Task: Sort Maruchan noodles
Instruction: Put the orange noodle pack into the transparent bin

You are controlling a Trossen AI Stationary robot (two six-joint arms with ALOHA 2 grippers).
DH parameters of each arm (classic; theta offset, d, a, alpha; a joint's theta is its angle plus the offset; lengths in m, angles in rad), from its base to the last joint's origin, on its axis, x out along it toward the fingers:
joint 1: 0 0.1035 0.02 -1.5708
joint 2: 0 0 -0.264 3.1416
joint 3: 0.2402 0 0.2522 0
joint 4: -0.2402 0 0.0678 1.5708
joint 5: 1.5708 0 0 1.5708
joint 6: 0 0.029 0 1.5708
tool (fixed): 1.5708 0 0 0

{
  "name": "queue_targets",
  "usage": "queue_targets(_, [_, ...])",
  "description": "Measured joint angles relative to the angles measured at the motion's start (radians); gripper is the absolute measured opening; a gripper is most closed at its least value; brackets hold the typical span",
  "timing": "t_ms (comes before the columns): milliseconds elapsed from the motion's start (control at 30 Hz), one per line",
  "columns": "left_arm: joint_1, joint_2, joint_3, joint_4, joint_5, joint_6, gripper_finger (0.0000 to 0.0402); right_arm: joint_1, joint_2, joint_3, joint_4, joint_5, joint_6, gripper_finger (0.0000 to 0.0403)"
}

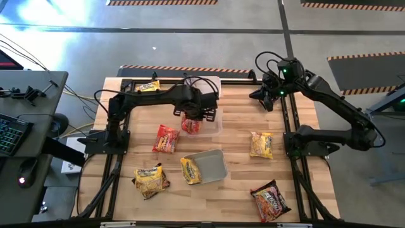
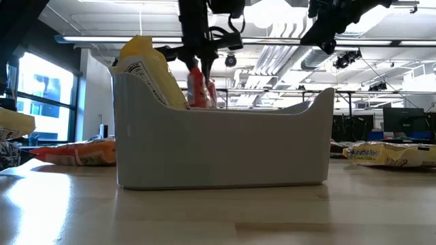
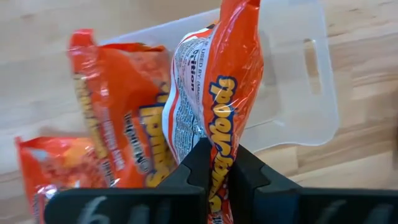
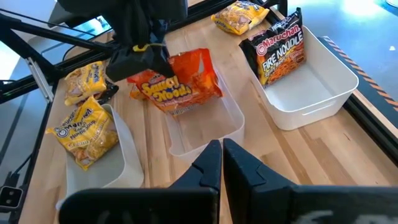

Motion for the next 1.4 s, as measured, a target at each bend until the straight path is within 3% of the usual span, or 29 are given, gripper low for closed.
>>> queue_targets(600, [0.000,0.026,-0.002,-0.009,-0.003,-0.045,0.0015,0.000,0.000,0.000,0.000,0.000,-0.009,0.0000])
queue_targets(967, [0.001,0.026,-0.072,0.025,0.023,-0.078,0.0015,0.000,0.000,0.000,0.001,0.000,-0.009,0.0000])
queue_targets(1400, [0.002,0.026,-0.072,0.016,-0.022,-0.113,0.0024,0.000,0.000,0.000,0.000,0.003,-0.023,0.0000])
